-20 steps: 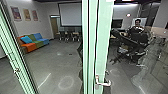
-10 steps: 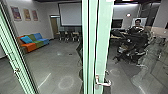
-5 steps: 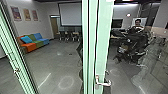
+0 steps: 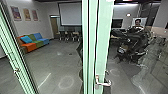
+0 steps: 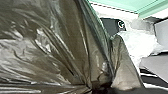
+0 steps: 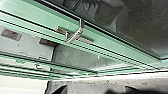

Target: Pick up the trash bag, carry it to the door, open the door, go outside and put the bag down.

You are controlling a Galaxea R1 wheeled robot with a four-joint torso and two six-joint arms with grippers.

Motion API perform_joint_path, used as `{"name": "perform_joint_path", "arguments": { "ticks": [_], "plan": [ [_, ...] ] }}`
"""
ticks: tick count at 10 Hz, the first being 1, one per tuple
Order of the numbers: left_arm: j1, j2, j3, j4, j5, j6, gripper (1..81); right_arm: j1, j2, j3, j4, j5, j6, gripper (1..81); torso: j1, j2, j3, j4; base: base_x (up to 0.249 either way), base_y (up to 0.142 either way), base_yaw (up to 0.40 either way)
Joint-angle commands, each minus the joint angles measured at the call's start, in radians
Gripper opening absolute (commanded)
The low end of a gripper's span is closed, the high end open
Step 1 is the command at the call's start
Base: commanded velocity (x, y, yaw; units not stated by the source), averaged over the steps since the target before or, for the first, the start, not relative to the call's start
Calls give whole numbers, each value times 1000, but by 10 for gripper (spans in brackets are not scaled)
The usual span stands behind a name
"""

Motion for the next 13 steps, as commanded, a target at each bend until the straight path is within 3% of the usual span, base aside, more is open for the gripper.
{"name": "perform_joint_path", "arguments": {
  "ticks": [1, 6, 10, 13],
  "plan": [
    [-49, -14, 9, -5, 59, 3, 10, 167, -5, -49, 160, -96, 5, 811, 0, 0, 0, 0, 0, 0, 0],
    [-48, 10, -38, -20, 62, 4, 10, 308, 151, -210, 290, -191, 11, 811, 0, 0, 0, 0, 0, 0, 0],
    [-48, 30, -66, -20, 60, 3, 10, 370, 317, -353, 304, -254, 34, 811, 1, 0, 0, 0, 0, 0, 0],
    [-48, 36, -72, -22, 60, -8, 10, 391, 421, -431, 304, -268, 100, 811, 1, 0, -1, 0, 0, 0, 0]
  ]
}}
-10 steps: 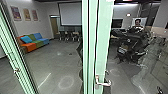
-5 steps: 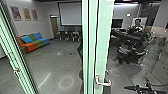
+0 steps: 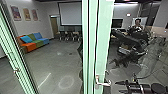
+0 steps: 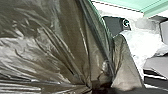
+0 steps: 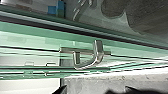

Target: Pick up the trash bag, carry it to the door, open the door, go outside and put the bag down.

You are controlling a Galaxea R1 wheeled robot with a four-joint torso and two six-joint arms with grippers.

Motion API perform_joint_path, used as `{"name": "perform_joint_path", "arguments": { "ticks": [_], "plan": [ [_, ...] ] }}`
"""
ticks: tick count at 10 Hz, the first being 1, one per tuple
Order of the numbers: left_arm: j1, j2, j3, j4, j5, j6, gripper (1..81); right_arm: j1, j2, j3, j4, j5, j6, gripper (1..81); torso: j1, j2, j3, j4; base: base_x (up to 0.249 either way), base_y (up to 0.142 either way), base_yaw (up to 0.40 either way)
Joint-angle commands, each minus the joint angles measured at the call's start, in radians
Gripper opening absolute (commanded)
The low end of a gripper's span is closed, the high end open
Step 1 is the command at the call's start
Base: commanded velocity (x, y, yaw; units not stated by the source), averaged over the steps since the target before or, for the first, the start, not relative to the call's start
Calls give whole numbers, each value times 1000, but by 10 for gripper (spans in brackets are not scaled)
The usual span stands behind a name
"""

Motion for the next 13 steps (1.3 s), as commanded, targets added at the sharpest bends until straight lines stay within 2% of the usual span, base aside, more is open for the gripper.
{"name": "perform_joint_path", "arguments": {
  "ticks": [1, 6, 10, 13],
  "plan": [
    [-45, -14, 11, -7, 61, -3, 10, 137, 48, -45, 28, -57, 57, 811, 0, 0, 0, 0, 0, 0, 0],
    [-45, -8, -10, -7, 61, -5, 10, 123, 184, -143, 28, -55, 187, 811, 1, 0, 0, 0, 0, 0, 0],
    [-43, -3, -29, -7, 61, -11, 10, 140, 263, -268, 26, -60, 344, 811, 1, 0, 0, 0, 0, 0, 0],
    [-43, 6, -41, -7, 59, -11, 10, 157, 326, -378, 26, -115, 399, 811, 1, 0, 0, 0, 0, 0, 0]
  ]
}}
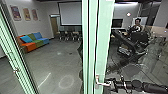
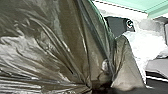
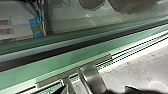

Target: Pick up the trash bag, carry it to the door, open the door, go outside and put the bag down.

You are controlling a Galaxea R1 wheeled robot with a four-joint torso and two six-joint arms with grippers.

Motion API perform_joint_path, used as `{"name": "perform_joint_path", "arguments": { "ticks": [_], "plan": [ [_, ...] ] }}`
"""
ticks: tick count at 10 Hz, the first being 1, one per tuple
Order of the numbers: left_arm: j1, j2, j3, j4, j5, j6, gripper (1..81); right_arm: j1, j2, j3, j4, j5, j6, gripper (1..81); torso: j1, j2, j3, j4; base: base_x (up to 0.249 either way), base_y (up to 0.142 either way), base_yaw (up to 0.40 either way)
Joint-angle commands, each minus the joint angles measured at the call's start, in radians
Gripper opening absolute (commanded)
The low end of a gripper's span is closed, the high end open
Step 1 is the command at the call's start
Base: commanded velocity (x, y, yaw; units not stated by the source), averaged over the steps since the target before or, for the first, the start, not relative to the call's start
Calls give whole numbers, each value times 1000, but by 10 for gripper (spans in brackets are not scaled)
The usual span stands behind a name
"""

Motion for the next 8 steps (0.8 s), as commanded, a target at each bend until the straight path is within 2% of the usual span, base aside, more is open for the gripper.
{"name": "perform_joint_path", "arguments": {
  "ticks": [1, 3, 6, 8],
  "plan": [
    [-44, -11, -9, -6, 61, 7, 10, 173, 67, -98, 23, -107, 67, 811, 0, 0, 0, 0, 0, 0, 0],
    [-45, 0, -30, -6, 61, 7, 10, 188, 115, -141, 16, -145, 98, 811, 0, 0, 0, 0, 0, 0, 0],
    [-44, 6, -33, -5, 61, 7, 10, 195, 136, -128, 8, -154, 113, 811, 0, 0, 0, 0, 0, 0, 0],
    [-45, 6, -33, -5, 59, 7, 10, 152, 173, -158, 6, -159, 170, 811, 0, 0, 0, 0, 0, 0, 0]
  ]
}}
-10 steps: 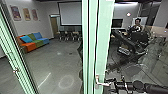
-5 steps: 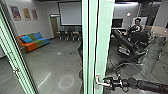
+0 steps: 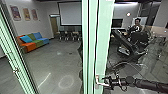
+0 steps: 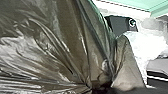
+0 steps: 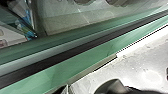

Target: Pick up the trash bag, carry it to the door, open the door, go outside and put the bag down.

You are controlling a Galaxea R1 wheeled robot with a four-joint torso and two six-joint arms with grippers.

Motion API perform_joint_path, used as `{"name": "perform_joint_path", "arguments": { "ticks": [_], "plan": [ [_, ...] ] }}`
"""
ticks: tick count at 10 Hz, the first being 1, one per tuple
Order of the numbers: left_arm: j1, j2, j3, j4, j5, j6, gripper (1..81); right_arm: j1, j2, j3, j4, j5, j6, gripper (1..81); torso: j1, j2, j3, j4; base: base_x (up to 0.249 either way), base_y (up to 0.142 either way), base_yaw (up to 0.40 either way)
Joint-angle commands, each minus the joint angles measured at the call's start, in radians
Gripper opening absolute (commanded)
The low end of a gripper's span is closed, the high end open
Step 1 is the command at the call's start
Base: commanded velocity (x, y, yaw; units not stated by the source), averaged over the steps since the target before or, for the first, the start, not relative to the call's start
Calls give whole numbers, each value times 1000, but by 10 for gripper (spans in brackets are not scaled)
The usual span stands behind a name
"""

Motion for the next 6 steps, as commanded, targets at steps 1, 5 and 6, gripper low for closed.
{"name": "perform_joint_path", "arguments": {
  "ticks": [1, 5, 6],
  "plan": [
    [-44, -14, 9, -5, 59, 7, 10, 97, 55, -26, 9, -50, 68, 811, 0, 0, 0, 0, 0, 0, 0],
    [-45, -11, 6, -2, 59, 7, 10, -5, 12, -37, -107, -84, 184, 811, -1, 0, 0, 0, 0, 0, 0],
    [-45, -8, 3, -2, 59, 7, 10, -17, -29, 6, -125, -82, 209, 811, -1, 0, 0, 0, 0, 0, 0]
  ]
}}
